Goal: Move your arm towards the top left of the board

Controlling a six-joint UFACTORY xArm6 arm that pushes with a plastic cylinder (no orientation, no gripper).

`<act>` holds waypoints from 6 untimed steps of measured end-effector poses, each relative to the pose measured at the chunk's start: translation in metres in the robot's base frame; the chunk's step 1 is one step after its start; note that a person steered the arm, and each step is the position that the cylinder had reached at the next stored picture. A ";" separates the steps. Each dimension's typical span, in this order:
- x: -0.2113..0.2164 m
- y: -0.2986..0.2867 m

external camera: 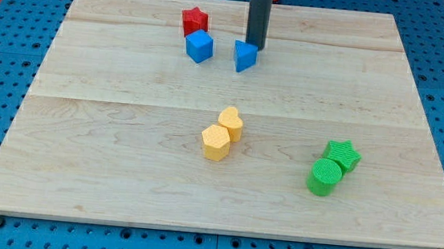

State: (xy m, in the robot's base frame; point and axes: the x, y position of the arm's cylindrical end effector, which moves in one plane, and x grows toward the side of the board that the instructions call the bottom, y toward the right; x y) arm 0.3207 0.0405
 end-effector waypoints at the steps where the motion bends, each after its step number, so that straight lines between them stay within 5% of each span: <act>1: 0.011 0.015; 3: 0.039 0.041; 5: 0.082 -0.108; 6: 0.066 -0.166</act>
